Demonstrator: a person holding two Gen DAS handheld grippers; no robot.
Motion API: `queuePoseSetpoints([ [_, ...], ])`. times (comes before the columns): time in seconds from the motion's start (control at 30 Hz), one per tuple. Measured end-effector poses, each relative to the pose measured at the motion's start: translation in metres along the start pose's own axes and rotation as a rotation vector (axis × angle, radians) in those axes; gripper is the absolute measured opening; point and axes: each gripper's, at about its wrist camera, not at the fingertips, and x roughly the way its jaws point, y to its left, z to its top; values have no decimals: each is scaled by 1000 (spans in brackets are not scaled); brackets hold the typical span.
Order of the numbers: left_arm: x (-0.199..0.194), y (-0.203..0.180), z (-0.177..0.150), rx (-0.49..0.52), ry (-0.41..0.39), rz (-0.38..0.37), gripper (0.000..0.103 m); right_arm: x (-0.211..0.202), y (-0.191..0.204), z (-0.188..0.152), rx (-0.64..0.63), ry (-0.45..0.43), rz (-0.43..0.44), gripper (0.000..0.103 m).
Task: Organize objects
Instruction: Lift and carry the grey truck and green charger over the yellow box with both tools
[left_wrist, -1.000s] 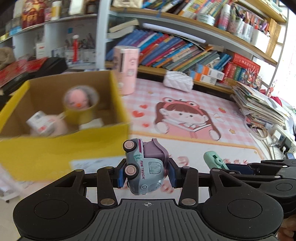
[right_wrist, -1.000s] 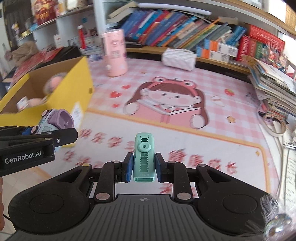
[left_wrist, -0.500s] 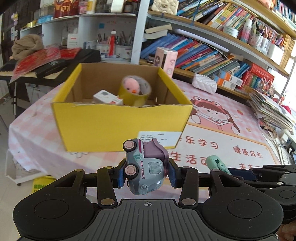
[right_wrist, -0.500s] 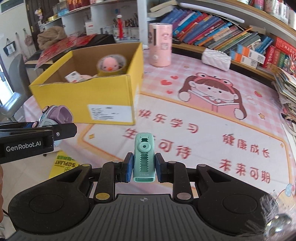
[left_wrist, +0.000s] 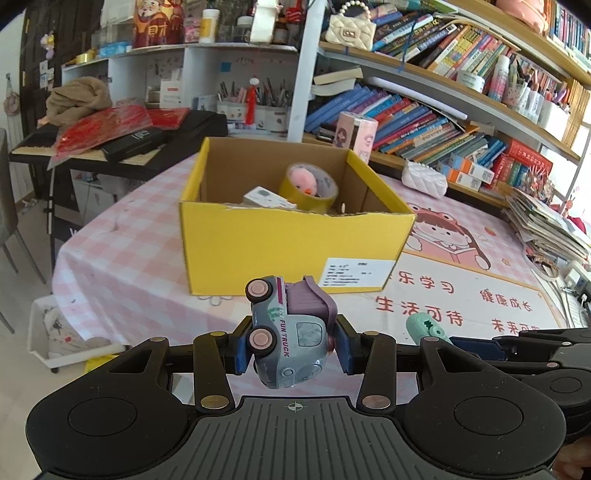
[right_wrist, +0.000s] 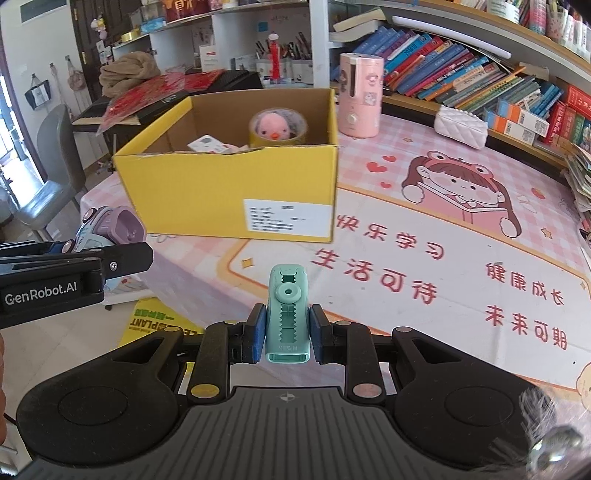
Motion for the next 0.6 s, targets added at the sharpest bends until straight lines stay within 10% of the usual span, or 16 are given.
queuePoseSetpoints([
  [0.6, -9, 22, 13, -25, -55, 11, 42, -5, 24, 11, -23, -45, -19, 23],
])
